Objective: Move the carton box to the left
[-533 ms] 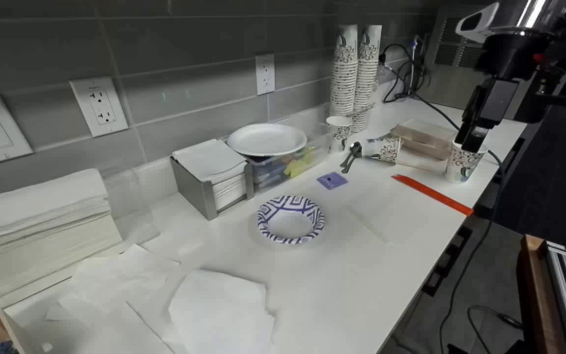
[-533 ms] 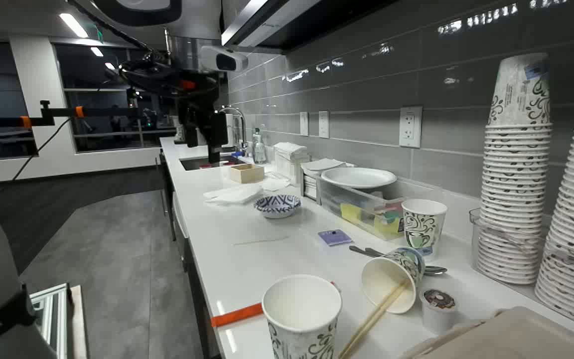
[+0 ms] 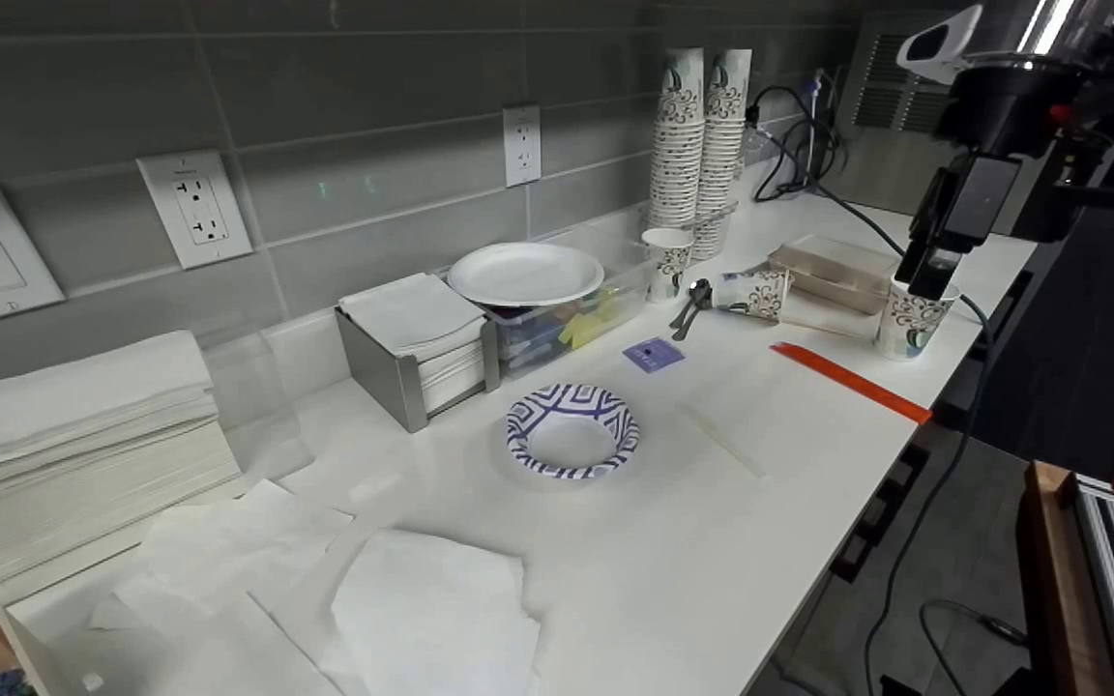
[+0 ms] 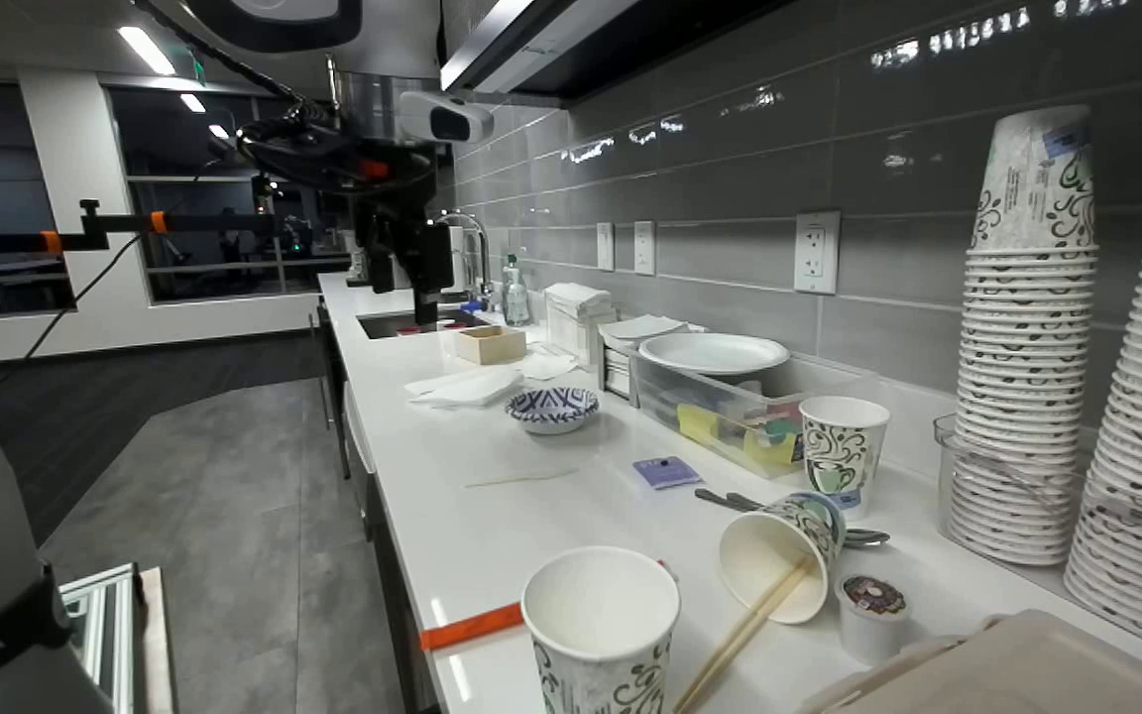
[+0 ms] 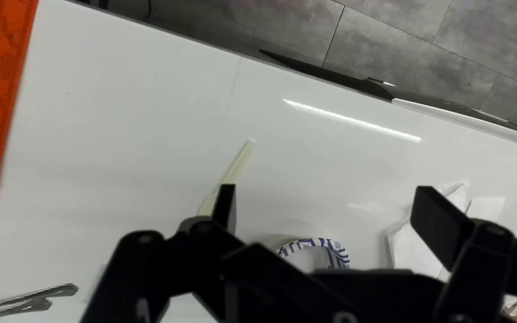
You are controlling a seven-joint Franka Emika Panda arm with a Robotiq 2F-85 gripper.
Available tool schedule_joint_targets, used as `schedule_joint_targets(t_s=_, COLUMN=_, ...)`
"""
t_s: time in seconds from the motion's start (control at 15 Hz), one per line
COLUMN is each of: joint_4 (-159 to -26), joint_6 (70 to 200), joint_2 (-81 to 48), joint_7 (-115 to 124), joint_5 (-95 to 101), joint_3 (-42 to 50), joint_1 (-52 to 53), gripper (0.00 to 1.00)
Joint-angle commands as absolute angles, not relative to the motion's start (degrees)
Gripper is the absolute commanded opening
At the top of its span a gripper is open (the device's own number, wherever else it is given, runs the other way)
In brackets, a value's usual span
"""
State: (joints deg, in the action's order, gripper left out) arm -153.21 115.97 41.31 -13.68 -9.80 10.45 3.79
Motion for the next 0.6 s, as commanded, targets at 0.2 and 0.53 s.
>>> schedule_joint_targets(t_s=0.2, joint_4=-153.1, joint_6=115.7, joint_2=41.2, joint_7=-14.2, joint_5=-10.4, joint_3=9.6, joint_1=2.9, gripper=1.00)
schedule_joint_targets(t_s=0.53, joint_4=-151.6, joint_6=131.4, joint_2=33.2, joint_7=-13.1, joint_5=-3.2, joint_3=8.6, joint_1=-2.3, gripper=1.00)
